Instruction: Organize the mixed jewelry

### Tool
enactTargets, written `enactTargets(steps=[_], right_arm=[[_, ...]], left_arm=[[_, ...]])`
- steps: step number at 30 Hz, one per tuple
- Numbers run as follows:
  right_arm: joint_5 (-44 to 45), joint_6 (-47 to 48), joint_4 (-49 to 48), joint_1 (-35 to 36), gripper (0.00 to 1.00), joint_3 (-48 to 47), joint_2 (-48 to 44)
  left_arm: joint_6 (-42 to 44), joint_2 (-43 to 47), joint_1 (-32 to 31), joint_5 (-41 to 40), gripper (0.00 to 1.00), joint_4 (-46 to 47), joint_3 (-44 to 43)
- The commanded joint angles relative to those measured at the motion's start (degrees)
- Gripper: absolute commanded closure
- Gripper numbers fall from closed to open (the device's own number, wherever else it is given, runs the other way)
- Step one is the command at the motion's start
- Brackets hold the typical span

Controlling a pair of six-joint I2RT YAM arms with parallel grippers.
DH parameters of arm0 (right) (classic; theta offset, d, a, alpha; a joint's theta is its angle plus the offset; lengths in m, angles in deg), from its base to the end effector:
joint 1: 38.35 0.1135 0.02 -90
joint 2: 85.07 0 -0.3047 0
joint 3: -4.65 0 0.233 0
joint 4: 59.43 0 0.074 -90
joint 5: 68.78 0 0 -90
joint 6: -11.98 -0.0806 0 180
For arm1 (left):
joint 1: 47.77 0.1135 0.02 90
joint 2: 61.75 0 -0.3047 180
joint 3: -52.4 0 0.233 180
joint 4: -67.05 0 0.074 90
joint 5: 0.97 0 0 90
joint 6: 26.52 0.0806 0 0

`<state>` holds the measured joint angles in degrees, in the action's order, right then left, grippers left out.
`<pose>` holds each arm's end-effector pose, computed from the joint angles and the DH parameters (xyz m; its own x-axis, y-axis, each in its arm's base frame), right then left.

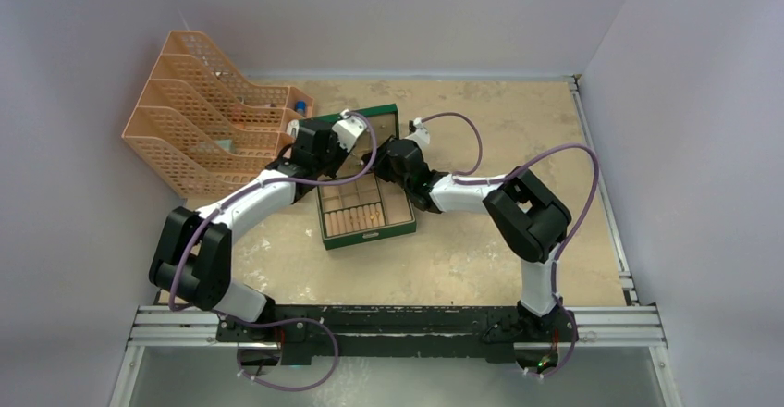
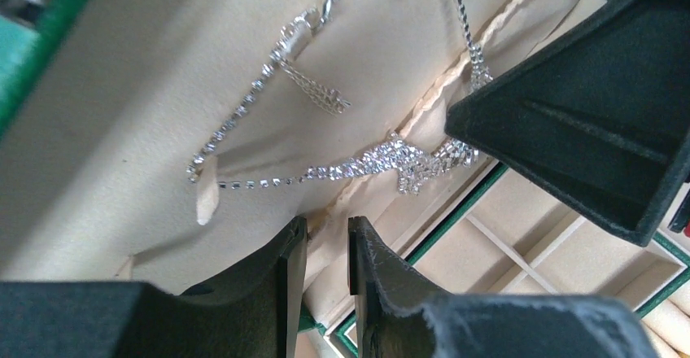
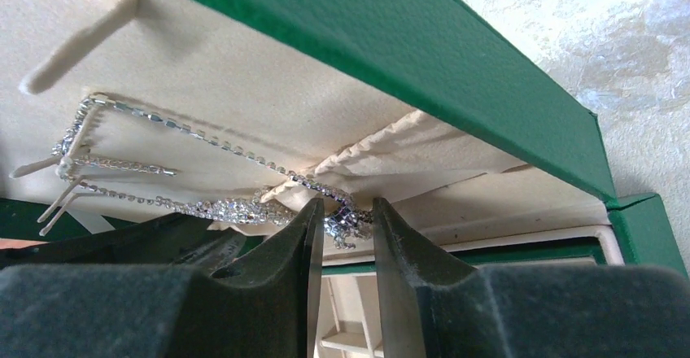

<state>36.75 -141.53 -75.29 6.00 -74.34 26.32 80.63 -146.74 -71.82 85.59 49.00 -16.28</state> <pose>0.3535 0.3154 0.2292 -0.5293 0.6885 -0.4958 -0.0364 0.5655 0.8240 0.3166 -0.1360 0.2644 -0.3859 0.4945 -0.7788 0.4975 0.8225 0.2758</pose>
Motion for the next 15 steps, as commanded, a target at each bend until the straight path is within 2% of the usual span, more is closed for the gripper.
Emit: enactTargets(steps=[1, 9, 13, 15], right_arm=[[0.4, -0.6, -3.1, 0.4, 0.69, -1.5, -0.7], [-0.9, -0.6, -3.5, 0.4, 0.7, -1.9, -0.6], [-1.2, -0.6, -4.3, 0.4, 0.8, -1.4, -1.7], [-1.6, -0.6, -4.3, 0.4, 0.88, -1.3, -2.2]], left_arm=[[0.5, -0.6, 0.2, 0.3, 0.75, -0.8, 0.5], [-0.2, -2.8, -0.1, 2.2, 0.74, -2.5, 0.5], [-0.1, -3.2, -0.5, 2.5, 0.78, -3.1, 0.8], [0.0, -3.6, -0.6, 2.8, 0.85, -3.7, 0.5]])
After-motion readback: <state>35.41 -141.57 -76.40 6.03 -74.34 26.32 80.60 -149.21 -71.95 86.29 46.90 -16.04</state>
